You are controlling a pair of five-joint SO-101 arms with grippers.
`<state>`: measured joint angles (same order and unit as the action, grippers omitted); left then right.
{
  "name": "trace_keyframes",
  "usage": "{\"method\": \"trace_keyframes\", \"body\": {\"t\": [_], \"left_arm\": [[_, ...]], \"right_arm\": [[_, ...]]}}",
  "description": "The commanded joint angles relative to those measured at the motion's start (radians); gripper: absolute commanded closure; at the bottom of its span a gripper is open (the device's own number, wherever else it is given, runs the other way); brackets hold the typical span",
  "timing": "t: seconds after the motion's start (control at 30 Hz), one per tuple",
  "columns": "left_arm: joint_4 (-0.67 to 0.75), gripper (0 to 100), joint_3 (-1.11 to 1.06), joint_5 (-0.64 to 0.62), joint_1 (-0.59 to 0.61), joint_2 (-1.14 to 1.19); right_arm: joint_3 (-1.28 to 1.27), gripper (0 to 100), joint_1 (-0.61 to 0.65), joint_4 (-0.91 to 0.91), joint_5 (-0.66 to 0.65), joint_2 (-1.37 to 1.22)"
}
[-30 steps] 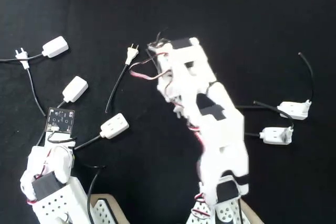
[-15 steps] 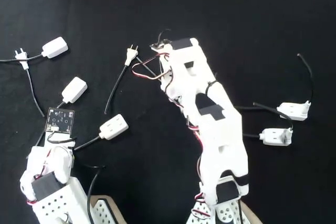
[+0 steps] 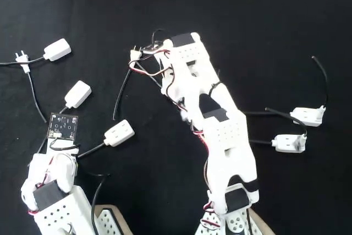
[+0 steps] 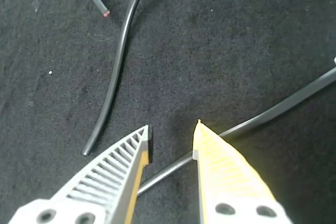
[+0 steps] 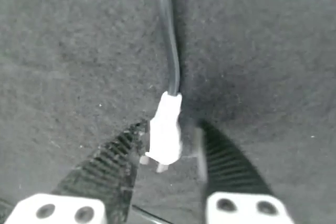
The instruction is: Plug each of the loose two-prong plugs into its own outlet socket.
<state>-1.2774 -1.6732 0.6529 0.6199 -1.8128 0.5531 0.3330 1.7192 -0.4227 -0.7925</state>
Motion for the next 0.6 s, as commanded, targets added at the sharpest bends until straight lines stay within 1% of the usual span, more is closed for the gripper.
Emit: {"method": "trace_keyframes", "body": {"t": [0.0,0.23,0.27,0.37,0.4,0.57], "left_arm": [[-0.005,86,-0.005,0.012,-0.007,-0.009],[-0.005,86,-0.005,0.012,-0.007,-0.009],[-0.005,86,-0.005,0.012,-0.007,-0.009],[-0.005,86,-0.005,0.012,-0.007,-0.009],[-0.005,86,-0.005,0.012,-0.007,-0.009],[-0.005,86,-0.005,0.012,-0.007,-0.009]], "right_arm": [[0.028,75.1,0.008,0.031,-0.026,0.008],[0.022,75.1,-0.009,0.034,-0.026,0.005],[0.007,76.8,-0.012,0.029,-0.026,0.007],[-0.004,87.2,-0.025,0.025,-0.026,0.012],[-0.005,88.4,-0.025,0.017,-0.026,0.012],[-0.012,87.8,-0.023,0.02,-0.023,0.007]]}}
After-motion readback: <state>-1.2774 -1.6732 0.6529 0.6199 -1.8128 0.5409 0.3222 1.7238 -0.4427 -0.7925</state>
